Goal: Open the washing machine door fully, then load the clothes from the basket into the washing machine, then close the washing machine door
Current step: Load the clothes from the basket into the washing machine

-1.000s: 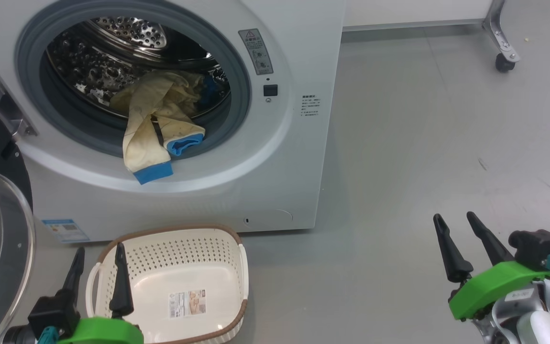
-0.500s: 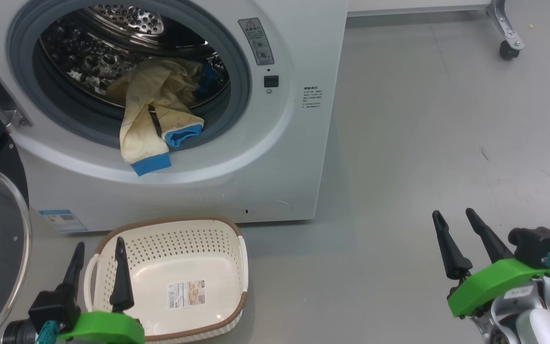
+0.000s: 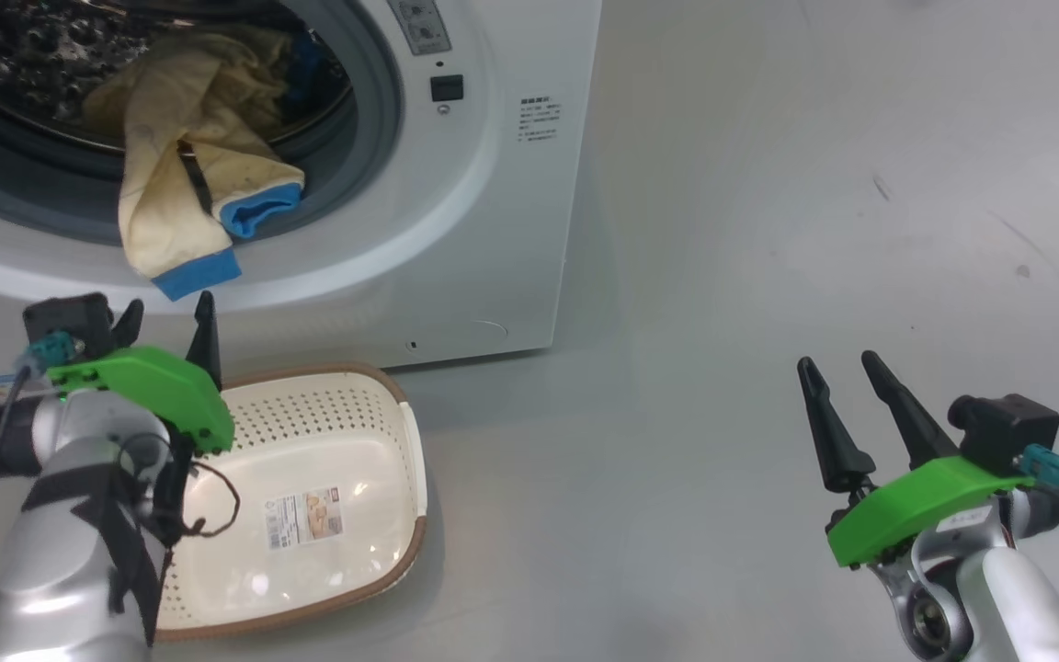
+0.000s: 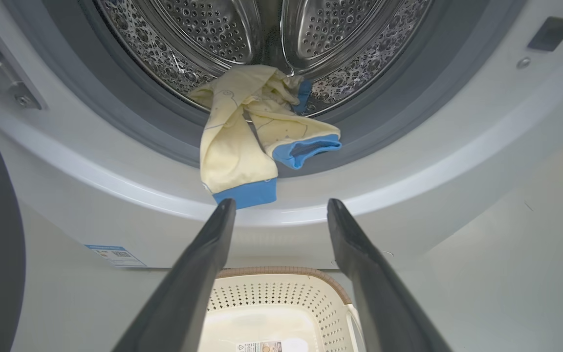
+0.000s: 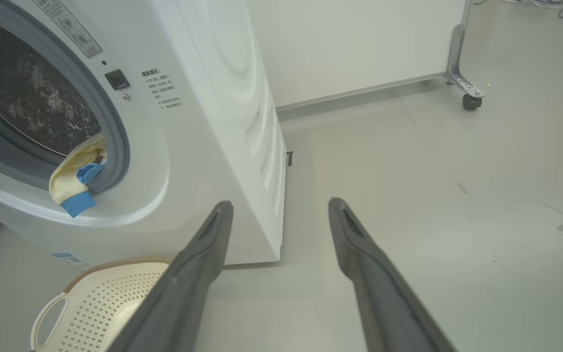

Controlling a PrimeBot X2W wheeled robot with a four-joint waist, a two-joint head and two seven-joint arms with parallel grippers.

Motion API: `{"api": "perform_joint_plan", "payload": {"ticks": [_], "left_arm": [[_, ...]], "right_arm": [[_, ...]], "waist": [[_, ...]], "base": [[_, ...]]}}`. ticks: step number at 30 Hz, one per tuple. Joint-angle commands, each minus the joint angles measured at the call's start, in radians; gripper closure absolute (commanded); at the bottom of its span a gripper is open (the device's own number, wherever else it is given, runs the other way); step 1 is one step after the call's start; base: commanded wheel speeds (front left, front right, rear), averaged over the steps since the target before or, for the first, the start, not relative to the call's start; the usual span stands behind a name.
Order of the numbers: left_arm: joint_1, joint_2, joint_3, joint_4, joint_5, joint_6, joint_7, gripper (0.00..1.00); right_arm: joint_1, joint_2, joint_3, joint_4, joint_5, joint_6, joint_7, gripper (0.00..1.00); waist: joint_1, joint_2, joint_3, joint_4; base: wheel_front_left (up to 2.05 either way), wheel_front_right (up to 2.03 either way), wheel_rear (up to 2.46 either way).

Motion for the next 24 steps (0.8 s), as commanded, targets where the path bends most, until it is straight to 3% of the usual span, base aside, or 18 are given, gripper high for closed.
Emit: {"api": "perform_joint_plan", "payload": {"ticks": [1, 12, 24], "left_arm": [[-0.063, 0.046, 0.033, -0.002, -0.009, -0.006, 0.008, 0.0], [-0.322, 0.116, 0.066, 0.251, -0.081, -0.044, 0.102, 0.0], [-0.48, 0.187, 0.066, 0.382, -0.08, -0.022, 0.111, 0.0]], "right_arm": [[-0.044, -0.003, 0.024, -0.024, 0.007, 0.0, -0.014, 0.0], [-0.107, 0.015, 0.07, 0.023, 0.028, 0.0, -0.066, 0.0], [-0.139, 0.023, 0.087, 0.052, 0.045, 0.0, -0.108, 0.0]], "waist": [[0.0, 0.0, 0.037, -0.035], [0.0, 0.0, 0.162, -0.135], [0.0, 0.0, 0.275, -0.187]], "base": [[0.0, 0.0, 0.0], [0.0, 0.0, 0.0], [0.0, 0.0, 0.0]]}}
